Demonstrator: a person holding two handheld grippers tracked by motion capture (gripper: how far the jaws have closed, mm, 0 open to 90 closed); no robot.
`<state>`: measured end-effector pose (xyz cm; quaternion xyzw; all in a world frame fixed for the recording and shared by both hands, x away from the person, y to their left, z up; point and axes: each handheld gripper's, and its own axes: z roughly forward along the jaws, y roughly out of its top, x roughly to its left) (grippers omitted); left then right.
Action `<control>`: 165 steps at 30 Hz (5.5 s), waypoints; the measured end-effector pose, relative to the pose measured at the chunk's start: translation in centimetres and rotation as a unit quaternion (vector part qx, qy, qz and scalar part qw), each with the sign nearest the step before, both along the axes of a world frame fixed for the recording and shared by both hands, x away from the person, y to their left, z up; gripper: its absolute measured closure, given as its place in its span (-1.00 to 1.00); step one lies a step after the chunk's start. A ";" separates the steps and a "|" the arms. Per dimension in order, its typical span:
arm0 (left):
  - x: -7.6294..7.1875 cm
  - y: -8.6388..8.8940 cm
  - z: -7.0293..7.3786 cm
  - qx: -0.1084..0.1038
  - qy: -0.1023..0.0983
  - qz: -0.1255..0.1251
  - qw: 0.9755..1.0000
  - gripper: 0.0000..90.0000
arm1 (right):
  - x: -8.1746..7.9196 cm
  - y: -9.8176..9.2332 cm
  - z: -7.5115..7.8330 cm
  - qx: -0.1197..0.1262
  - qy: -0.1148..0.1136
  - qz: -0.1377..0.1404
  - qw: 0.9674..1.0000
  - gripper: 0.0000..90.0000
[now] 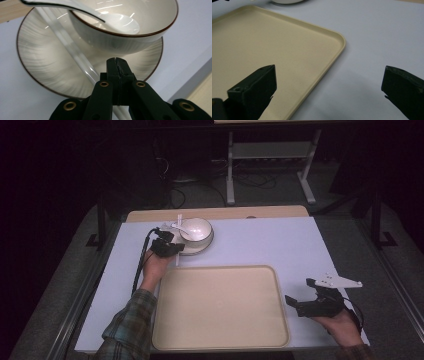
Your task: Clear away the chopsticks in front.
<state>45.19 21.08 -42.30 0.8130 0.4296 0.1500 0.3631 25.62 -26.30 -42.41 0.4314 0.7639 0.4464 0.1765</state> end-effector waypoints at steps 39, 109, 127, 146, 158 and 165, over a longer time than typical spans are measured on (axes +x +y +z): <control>1.9 4.4 2.1 0.012 -0.012 0.037 0.999 0.99 | -0.1 -0.3 -0.2 -0.001 0.003 -0.005 1.000 -1.00; 2.9 0.3 -0.8 0.056 0.010 0.050 0.997 0.82 | -0.1 -0.5 0.0 0.006 0.003 -0.007 1.000 -1.00; 2.7 0.7 0.0 0.054 0.012 0.078 0.995 0.88 | -0.1 -0.5 0.0 0.006 0.003 -0.007 1.000 -1.00; 1.8 3.3 2.3 0.048 0.017 0.092 0.995 0.89 | -0.1 -0.5 0.0 0.007 0.002 -0.006 1.000 -1.00; 0.0 5.1 4.0 0.053 0.023 0.087 0.995 0.89 | -0.1 -0.4 0.0 0.005 0.002 -0.005 1.000 -1.00; -1.7 6.6 4.2 0.052 0.033 0.087 0.994 0.89 | -0.1 -0.4 0.0 0.005 0.002 -0.005 1.000 -1.00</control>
